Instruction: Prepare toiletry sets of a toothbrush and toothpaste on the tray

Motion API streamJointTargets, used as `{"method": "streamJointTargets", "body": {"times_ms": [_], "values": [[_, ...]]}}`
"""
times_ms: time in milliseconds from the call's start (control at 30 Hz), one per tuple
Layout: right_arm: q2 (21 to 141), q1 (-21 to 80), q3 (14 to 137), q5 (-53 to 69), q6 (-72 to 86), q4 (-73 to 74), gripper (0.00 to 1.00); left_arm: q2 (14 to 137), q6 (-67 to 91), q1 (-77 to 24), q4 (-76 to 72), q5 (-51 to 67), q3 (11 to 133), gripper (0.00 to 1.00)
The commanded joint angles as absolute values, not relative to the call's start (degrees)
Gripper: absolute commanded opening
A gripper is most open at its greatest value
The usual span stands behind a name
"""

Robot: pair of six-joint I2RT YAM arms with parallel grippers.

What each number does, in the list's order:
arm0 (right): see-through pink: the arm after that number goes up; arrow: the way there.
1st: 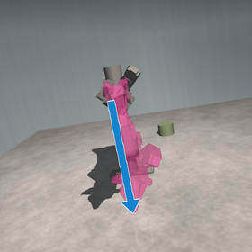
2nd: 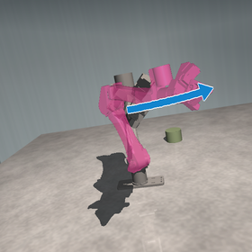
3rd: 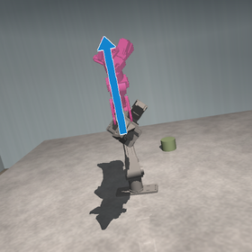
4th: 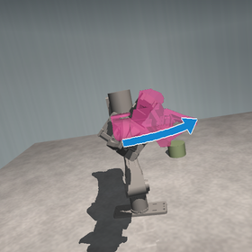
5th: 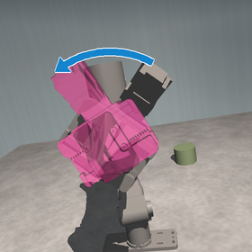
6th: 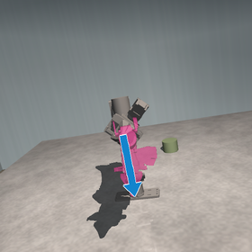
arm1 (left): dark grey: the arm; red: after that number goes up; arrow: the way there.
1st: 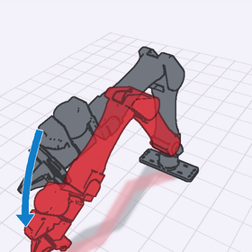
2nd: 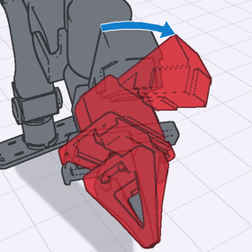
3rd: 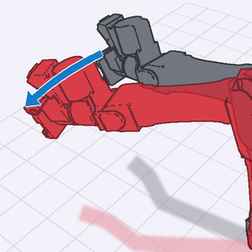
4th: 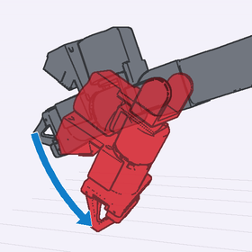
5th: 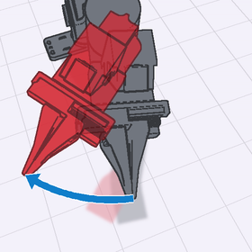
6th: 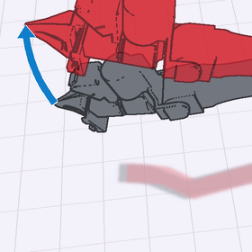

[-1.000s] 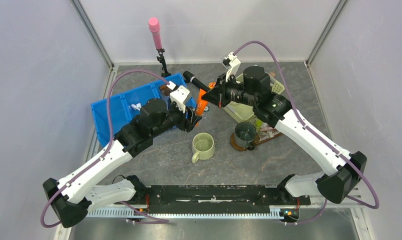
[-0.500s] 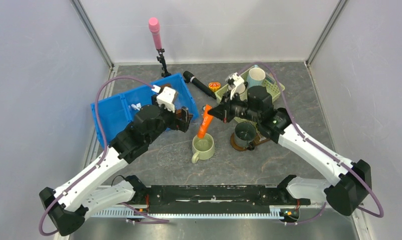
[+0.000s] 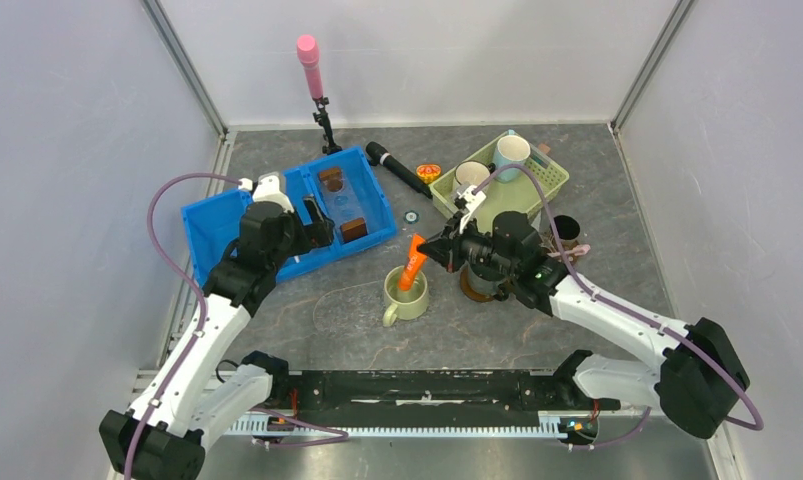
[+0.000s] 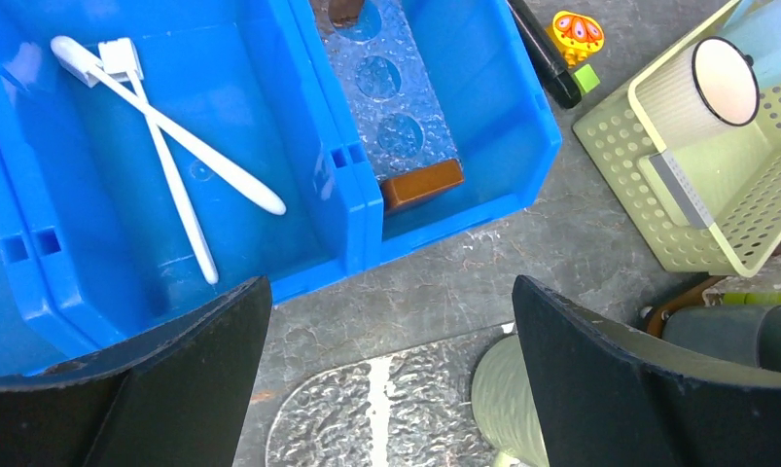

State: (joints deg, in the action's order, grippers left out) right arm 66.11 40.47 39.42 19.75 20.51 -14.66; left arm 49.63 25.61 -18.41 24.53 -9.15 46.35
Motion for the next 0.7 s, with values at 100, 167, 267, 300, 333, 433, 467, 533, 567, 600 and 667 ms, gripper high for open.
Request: {"method": "streamJointTargets", "body": {"times_ms": [100, 167, 267, 300, 333, 433, 467, 533, 567, 600, 667], "values": [[67.78, 45.32, 38.73, 12.51, 13.75, -24.16, 0.0, 48.69, 29.64, -17.75, 25.68, -8.34, 46.22, 1.0], [68.49, 46.34, 38.26, 9.73, 12.84, -24.34, 0.0, 48.53, 29.54, -17.67, 26.08, -8.79, 46.14, 1.0], [69.83, 47.04, 38.02, 8.72, 12.78, -24.57, 0.0, 48.43, 29.08, -17.49, 26.45, -9.23, 46.23, 1.0], [70.27, 47.4, 37.9, 8.55, 12.74, -24.69, 0.0, 48.51, 29.09, -17.49, 26.52, -9.31, 46.23, 1.0], [70.65, 47.68, 37.75, 8.39, 12.65, -24.7, 0.0, 48.66, 28.98, -17.41, 26.59, -9.4, 46.23, 1.0], [71.08, 48.24, 36.82, 6.73, 12.7, -24.78, 0.0, 48.85, 28.68, -17.4, 26.63, -9.33, 46.28, 1.0], [71.11, 48.25, 36.3, 6.34, 12.76, -25.0, 0.0, 48.84, 28.57, -17.37, 26.59, -9.32, 46.24, 1.0], [71.29, 48.25, 35.63, 5.71, 13.02, -25.27, 0.0, 48.9, 28.4, -17.36, 26.48, -9.4, 46.24, 1.0], [71.28, 48.25, 35.43, 5.49, 13.17, -25.31, 0.0, 48.94, 28.39, -17.32, 26.5, -9.39, 46.27, 1.0], [71.5, 48.24, 35.34, 5.31, 13.1, -25.24, 0.0, 48.99, 28.26, -17.31, 26.46, -9.36, 46.32, 1.0], [71.76, 48.25, 35.08, 4.91, 13.29, -25.15, 0.0, 49.05, 28.15, -17.31, 26.28, -9.19, 46.32, 1.0]]}}
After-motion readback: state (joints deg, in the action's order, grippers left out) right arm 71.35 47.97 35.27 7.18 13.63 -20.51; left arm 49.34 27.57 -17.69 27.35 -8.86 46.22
